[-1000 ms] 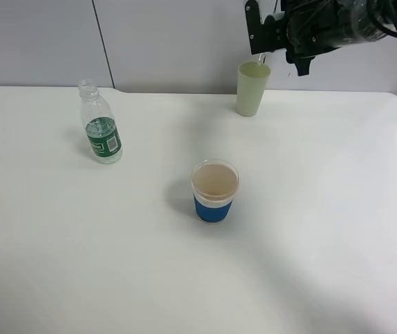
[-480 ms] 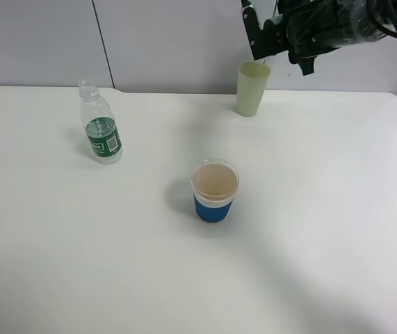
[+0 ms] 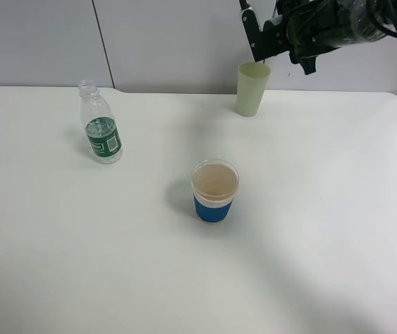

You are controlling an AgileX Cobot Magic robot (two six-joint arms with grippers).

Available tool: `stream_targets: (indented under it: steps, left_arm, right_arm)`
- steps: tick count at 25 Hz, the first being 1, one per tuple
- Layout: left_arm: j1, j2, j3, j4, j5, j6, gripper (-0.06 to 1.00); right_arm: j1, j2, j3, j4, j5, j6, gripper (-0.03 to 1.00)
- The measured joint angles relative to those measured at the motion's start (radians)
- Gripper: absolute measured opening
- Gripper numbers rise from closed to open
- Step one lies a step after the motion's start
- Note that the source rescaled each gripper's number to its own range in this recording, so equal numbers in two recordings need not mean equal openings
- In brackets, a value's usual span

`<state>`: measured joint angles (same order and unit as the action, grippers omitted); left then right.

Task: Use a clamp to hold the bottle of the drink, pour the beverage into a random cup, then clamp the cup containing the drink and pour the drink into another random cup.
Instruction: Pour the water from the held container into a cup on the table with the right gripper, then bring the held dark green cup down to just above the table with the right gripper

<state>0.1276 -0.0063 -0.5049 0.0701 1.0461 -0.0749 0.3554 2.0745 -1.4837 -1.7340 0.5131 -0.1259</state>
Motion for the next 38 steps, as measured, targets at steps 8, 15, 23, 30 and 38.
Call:
stream_targets:
  steps: [8, 15, 23, 30, 38]
  left_arm:
    - [0.0, 0.0, 0.0, 0.0, 0.0, 0.001, 1.0]
    - [0.0, 0.0, 0.0, 0.0, 0.0, 0.0, 1.0]
    - [0.0, 0.0, 0.0, 0.0, 0.0, 0.0, 1.0]
    - [0.0, 0.0, 0.0, 0.0, 0.0, 0.001, 1.0]
    - [0.0, 0.0, 0.0, 0.0, 0.0, 0.001, 1.0]
  right_arm:
    - [0.0, 0.0, 0.0, 0.0, 0.0, 0.014, 0.0]
    - [0.0, 0.0, 0.0, 0.097, 0.0, 0.345, 0.0]
    - [0.0, -0.104, 0.0, 0.326, -0.036, 0.975, 0.0]
    - [0.04, -0.239, 0.0, 0.428, -0.148, 1.242, 0.0]
    - [0.156, -0.328, 0.0, 0.441, -0.338, 1.248, 0.0]
